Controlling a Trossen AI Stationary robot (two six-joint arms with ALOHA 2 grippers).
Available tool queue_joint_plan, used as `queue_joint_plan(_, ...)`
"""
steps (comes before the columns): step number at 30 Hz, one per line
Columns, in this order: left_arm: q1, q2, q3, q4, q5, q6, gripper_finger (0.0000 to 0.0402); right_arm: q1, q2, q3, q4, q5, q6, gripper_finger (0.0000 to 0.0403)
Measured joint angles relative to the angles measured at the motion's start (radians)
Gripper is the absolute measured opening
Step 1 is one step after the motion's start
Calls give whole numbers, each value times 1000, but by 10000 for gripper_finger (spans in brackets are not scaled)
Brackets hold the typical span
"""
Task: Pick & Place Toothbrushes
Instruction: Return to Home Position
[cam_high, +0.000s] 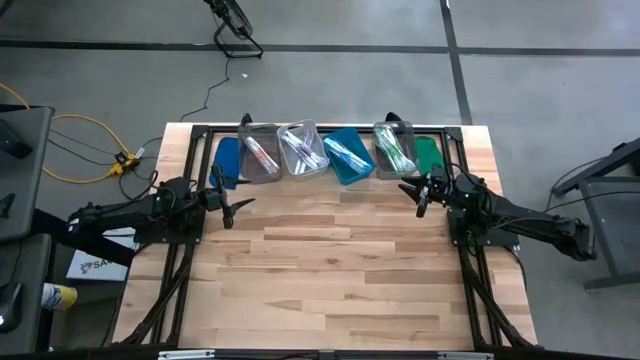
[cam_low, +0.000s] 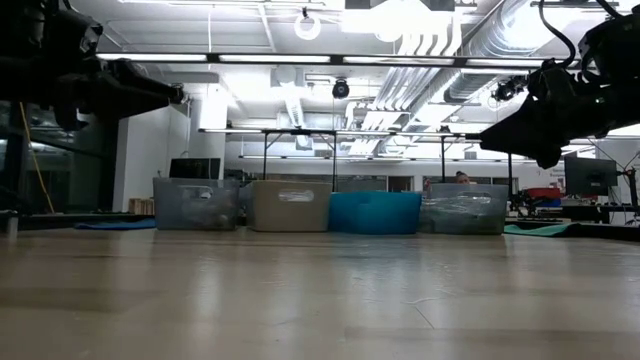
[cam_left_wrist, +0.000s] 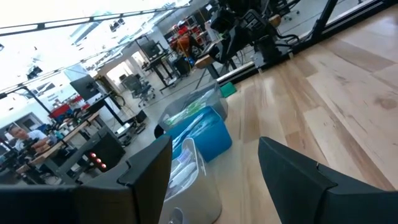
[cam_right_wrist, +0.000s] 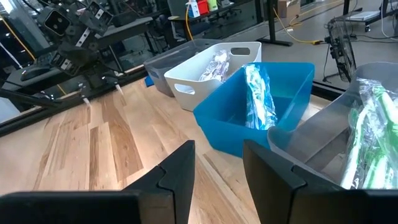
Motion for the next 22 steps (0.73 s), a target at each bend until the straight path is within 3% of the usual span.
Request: queue_joint_plan(22, 0, 0, 0, 0, 0, 0, 232, 0, 0, 0, 9, -3, 0, 128)
